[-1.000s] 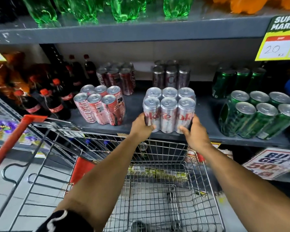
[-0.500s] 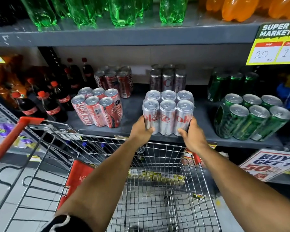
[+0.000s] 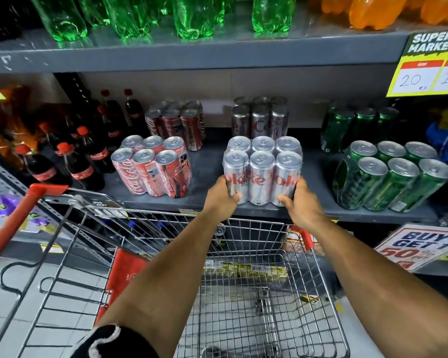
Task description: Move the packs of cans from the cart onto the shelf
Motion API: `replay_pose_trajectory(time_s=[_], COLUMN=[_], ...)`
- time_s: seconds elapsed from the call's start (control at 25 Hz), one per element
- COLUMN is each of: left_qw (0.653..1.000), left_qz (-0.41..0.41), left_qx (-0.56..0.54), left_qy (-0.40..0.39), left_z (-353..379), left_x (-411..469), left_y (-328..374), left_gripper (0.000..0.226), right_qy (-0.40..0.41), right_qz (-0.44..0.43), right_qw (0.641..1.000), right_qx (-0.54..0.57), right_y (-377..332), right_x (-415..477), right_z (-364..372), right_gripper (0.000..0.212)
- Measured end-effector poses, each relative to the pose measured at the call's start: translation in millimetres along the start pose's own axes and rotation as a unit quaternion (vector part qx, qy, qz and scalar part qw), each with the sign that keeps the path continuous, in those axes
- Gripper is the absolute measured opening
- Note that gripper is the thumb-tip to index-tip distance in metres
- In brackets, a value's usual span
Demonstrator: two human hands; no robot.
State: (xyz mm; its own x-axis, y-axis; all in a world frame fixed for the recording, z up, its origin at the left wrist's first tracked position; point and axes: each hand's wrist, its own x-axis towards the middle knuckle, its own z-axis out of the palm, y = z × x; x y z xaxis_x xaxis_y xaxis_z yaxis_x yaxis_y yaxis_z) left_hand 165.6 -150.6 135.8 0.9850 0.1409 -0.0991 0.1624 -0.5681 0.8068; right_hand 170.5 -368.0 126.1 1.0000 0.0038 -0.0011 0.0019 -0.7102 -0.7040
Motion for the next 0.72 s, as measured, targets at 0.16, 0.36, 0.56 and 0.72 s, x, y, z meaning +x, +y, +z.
replay_pose_trajectory(time_s=[0.16, 0.36, 0.56, 0.72], left_qw=[1.0, 1.0, 0.997, 0.976], left_qz=[0.0, 0.005, 0.021, 0.166], left_qx=[0.003, 0.012, 0.047, 0.133], left_qy=[0.001, -0.009, -0.061, 0.035], left_z=[-0.1, -1.0, -11.9, -37.5], left_x=[-0.7, -0.2, -3.7, -28.3], left_y=[-0.9, -1.9, -1.4, 12.6], left_gripper=[0.049, 0.047, 0.05, 0.062], right_qy=[-0.004, -0.008, 0.01, 0.042], right_qz=[0.007, 0.029, 0.059, 0.01], right_qw=[1.0, 0.999, 0.998, 0.996], right_qx=[-0.002, -0.015, -0.034, -0.08], right_y=[-0.4, -1.8, -14.2, -27.2], right_x=[1.1, 0.8, -7.6, -50.5], right_z=[-0.2, 0.9, -2.4, -17.2], right_gripper=[0.056, 0.054, 0.068, 0.084])
